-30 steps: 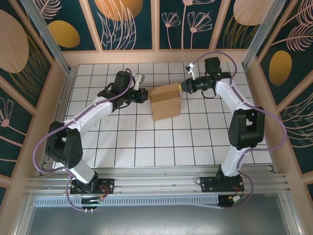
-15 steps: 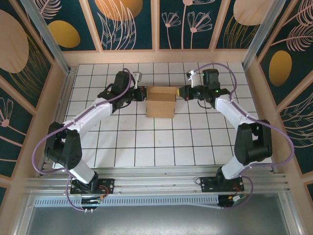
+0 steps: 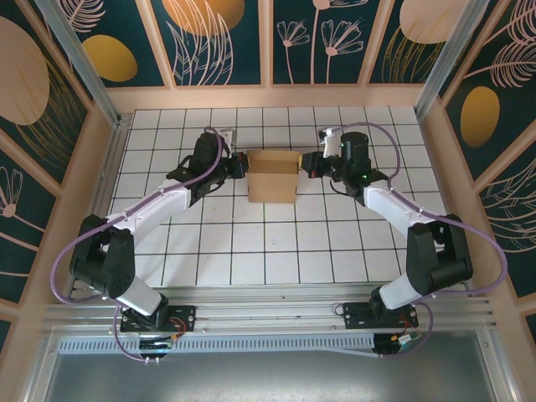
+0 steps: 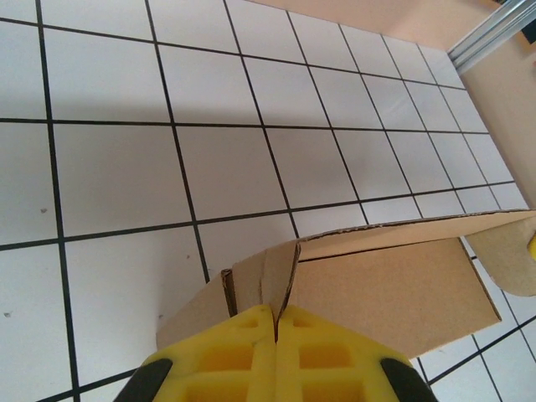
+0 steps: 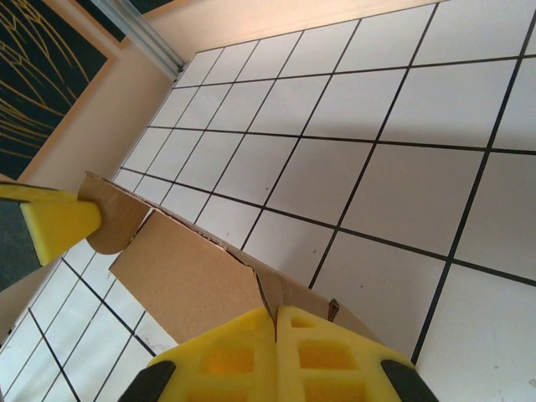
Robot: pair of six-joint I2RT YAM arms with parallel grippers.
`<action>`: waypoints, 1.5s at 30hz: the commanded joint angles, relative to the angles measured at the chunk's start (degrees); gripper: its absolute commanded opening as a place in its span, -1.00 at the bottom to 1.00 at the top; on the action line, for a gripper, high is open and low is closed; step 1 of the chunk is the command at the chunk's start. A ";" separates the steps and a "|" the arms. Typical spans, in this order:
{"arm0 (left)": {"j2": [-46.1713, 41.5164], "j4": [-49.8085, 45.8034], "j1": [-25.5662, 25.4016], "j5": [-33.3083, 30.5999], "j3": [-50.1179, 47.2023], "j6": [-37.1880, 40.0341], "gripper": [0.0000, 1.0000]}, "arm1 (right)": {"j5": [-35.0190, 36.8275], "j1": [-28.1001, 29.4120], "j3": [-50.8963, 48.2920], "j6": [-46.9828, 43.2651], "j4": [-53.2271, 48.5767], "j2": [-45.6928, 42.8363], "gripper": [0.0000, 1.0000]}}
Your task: Fold the paper box
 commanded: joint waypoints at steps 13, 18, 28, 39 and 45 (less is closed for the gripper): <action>-2.44 1.20 -1.32 2.65 -5.42 -4.25 -1.00 | 5.00 2.44 -3.37 11.23 3.72 -2.13 -0.96; -2.03 2.64 -1.81 3.93 -6.98 -5.81 -1.00 | 5.57 2.72 -4.99 13.50 5.24 -2.39 -0.96; -1.98 3.24 -2.89 3.58 -7.03 -7.01 -1.00 | 6.55 3.50 -8.55 15.62 6.97 -2.64 -0.95; -1.78 3.08 -4.79 4.09 -10.12 -7.58 -1.00 | 8.00 4.67 -13.17 17.62 8.77 -3.89 -0.95; -2.01 4.48 -5.35 3.43 -11.66 -9.03 -1.00 | 9.07 4.76 -14.49 20.59 10.57 -4.42 -0.95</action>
